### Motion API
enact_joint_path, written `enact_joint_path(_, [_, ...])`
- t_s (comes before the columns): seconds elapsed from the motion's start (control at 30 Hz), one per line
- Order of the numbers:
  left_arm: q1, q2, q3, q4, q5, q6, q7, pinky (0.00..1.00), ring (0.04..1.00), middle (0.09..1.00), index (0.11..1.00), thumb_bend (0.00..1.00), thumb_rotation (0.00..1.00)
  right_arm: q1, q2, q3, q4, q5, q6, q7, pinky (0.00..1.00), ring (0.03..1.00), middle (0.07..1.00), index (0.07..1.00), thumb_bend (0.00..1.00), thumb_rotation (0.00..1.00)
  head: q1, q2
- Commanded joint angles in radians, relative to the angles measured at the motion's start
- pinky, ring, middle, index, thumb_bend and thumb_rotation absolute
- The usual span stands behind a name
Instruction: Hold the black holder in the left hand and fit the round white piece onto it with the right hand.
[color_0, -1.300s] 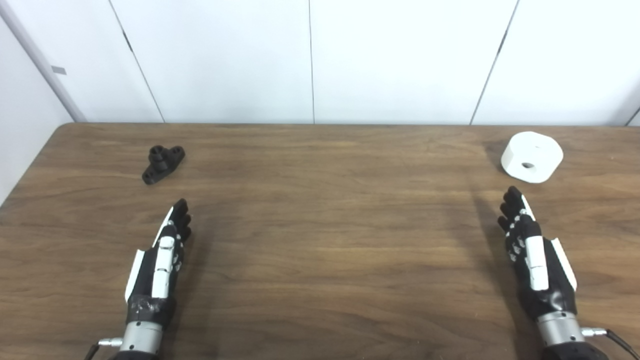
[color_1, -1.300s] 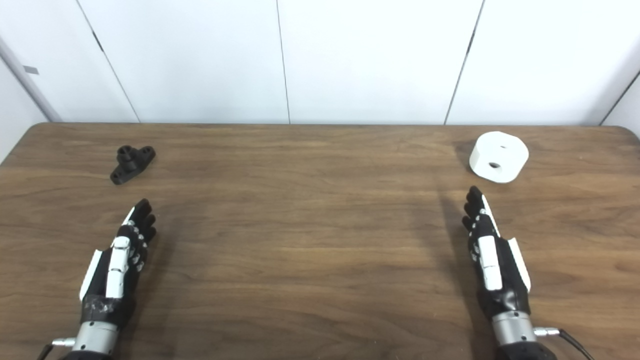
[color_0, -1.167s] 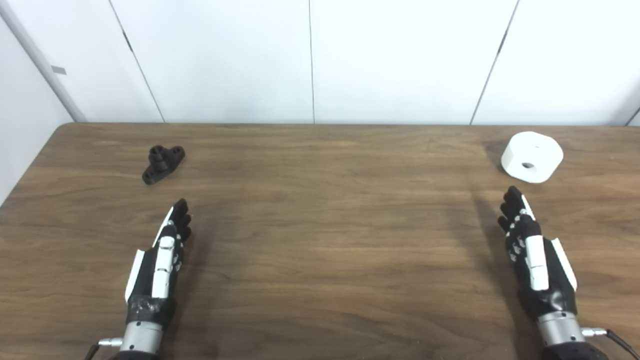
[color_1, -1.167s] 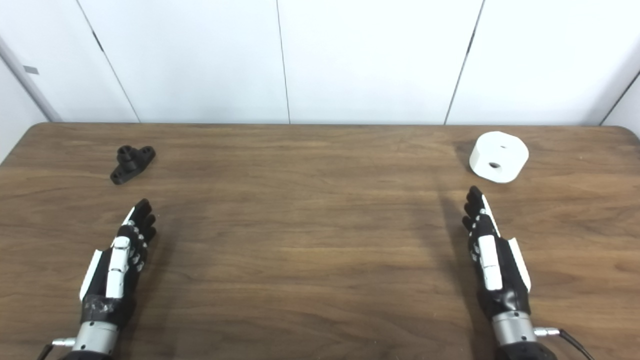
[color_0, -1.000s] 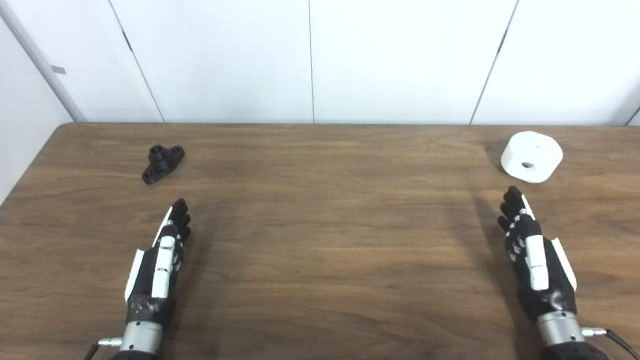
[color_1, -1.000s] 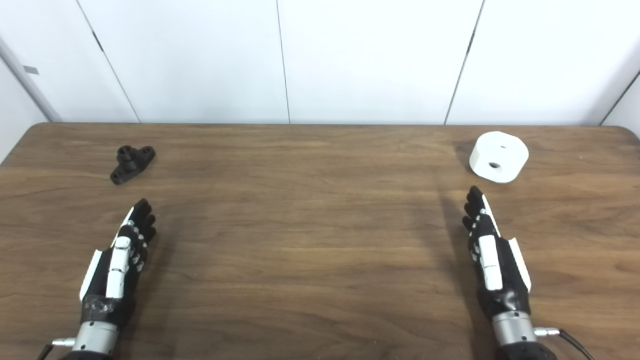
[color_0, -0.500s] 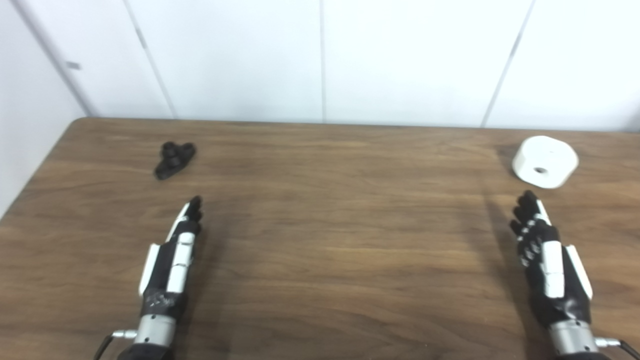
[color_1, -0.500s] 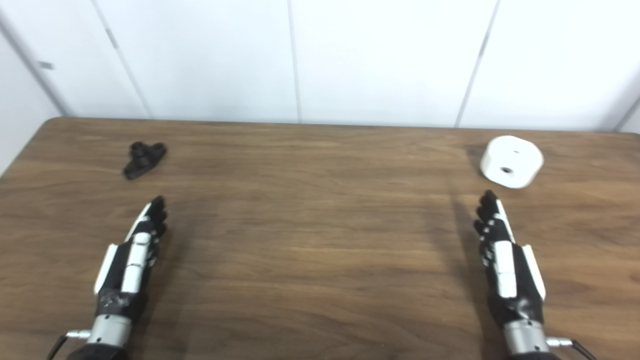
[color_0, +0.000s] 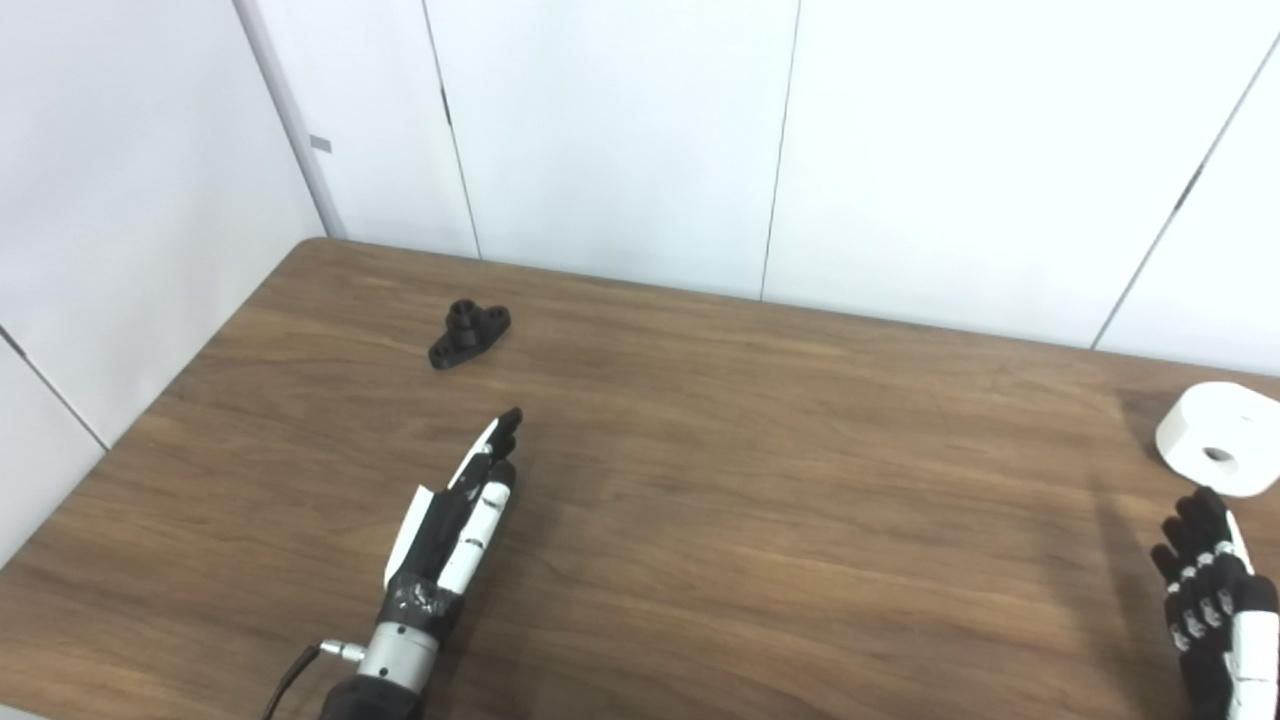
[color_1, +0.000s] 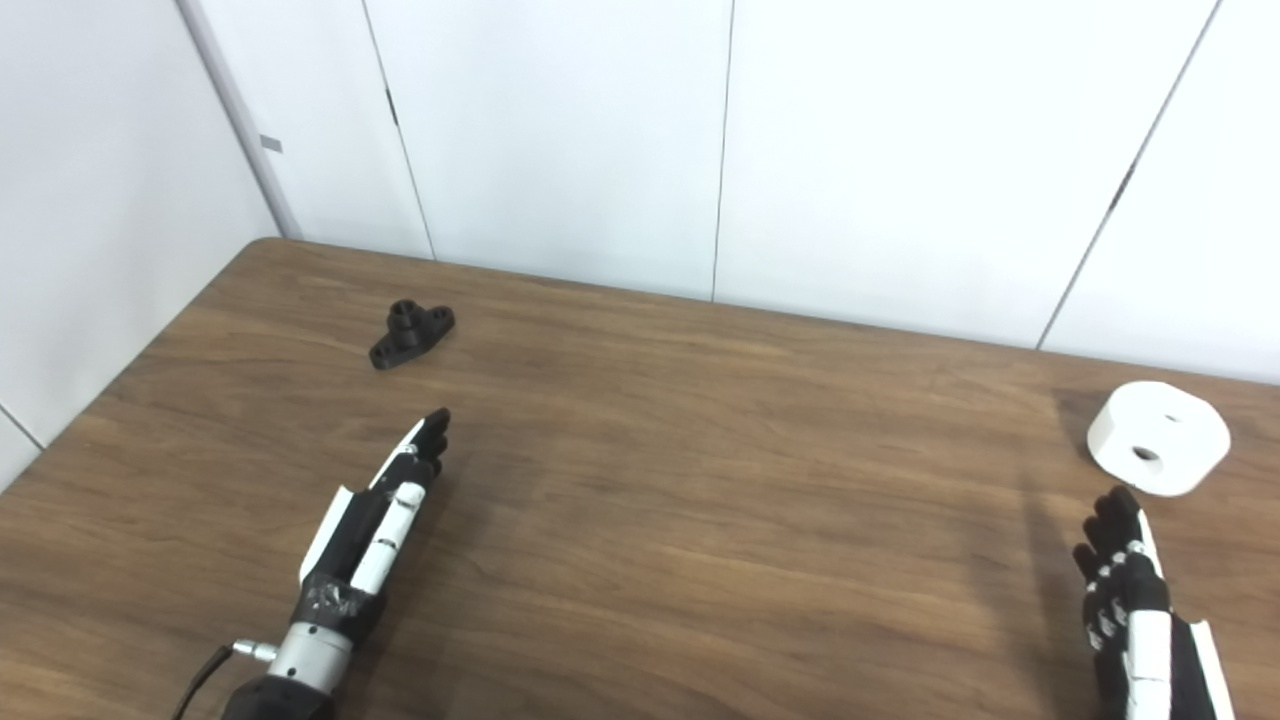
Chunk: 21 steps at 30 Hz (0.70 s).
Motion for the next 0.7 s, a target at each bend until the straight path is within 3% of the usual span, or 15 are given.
enact_joint_path(0.0, [0.013,-0.03,-0.025,0.067,0.007,-0.034,0.01,1.0,1.0,1.0,0.983,0.48,0.88,0.044,0.007,0.001,0.102,0.006,-0.031,0.011,1.0,1.0,0.996,0.992,0.67,1.0,0.001,-0.002])
enact_joint_path(0.47, [0.01,-0.041,-0.026,0.098,0.009,-0.061,0.013,1.0,1.0,1.0,0.983,0.47,0.89,0.035,0.004,0.007,0.143,0.0,-0.061,0.013,1.0,1.0,0.982,0.97,0.72,1.0,-0.01,-0.05])
enact_joint_path(0.67, [0.009,-0.047,-0.026,0.094,0.001,-0.059,0.013,1.0,1.0,1.0,0.986,0.45,0.87,0.032,0.007,0.004,0.152,0.01,-0.071,0.017,1.0,1.0,0.978,0.957,0.72,1.0,-0.01,-0.05])
